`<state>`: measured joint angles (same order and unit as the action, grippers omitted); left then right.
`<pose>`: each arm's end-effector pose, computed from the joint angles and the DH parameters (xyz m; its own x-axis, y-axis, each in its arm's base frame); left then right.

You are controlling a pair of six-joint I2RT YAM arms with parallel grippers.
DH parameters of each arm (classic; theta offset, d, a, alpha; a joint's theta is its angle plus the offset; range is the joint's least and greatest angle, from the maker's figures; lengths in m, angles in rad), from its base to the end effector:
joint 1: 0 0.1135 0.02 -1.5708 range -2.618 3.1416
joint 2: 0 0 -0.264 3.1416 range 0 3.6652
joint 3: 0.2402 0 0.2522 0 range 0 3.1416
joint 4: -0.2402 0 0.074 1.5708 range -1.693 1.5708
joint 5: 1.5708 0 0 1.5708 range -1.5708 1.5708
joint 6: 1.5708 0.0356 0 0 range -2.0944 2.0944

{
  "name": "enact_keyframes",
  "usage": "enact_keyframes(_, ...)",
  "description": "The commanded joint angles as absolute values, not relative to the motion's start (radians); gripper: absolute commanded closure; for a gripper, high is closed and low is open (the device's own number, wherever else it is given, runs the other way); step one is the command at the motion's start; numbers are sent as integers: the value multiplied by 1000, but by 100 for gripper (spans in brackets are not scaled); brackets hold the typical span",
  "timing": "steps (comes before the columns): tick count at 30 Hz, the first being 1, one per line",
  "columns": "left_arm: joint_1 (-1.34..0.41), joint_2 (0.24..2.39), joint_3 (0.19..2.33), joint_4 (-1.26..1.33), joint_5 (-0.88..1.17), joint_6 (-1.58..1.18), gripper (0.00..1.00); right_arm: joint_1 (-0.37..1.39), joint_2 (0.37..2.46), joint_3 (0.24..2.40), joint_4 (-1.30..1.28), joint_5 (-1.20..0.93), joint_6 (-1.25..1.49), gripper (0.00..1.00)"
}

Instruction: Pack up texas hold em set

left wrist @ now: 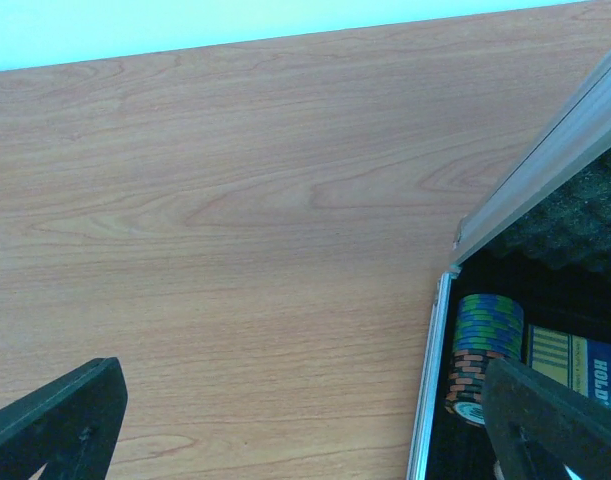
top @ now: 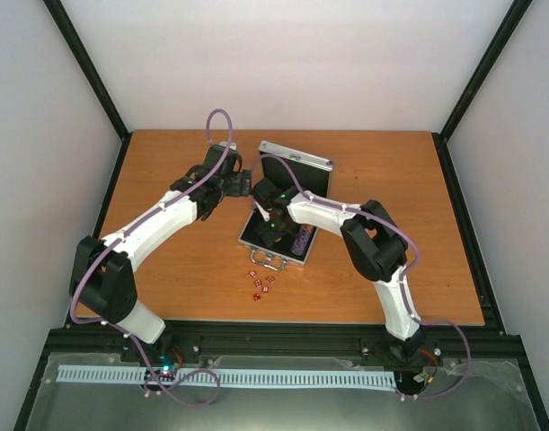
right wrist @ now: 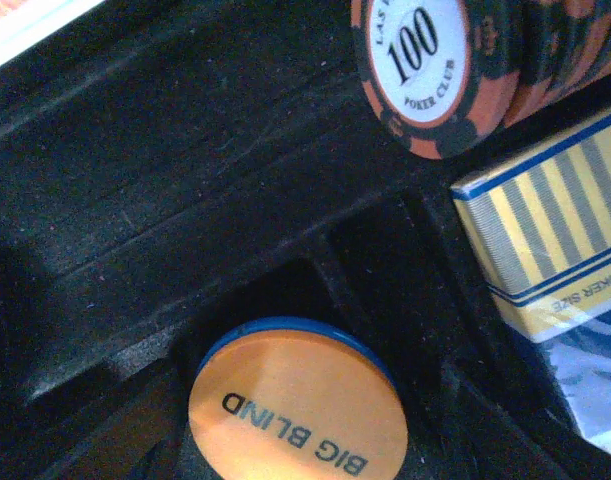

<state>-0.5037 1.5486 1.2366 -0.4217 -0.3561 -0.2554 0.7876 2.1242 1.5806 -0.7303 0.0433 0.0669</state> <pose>0.3085 -0.1559 0.2874 -0.6244 0.0738 -0.7776 0.0702 0.9968 0.0382 0.3055 0.3047 0.1580 -0.7199 -0.6284 -0.2947 -0.6524 0.7576 -0.0218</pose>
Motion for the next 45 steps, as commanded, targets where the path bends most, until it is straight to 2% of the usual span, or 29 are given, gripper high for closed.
enact_keyframes(1,-509,1532,1239,-422,-343,-245,0,784,2151,1591,-715,59,65,29)
enact_keyframes(13,-509,1537,1239,-424,-344,-244,0,780,2054,1612,-732,42,60,17)
enact_keyframes(20,-509,1543,1241,-427,-348,-242,0,769,2082,1625,-733,-53,55,17)
enact_keyframes(45,-509,1547,1241,-431,-348,-246,0,755,2113,1569,-698,-172,54,20)
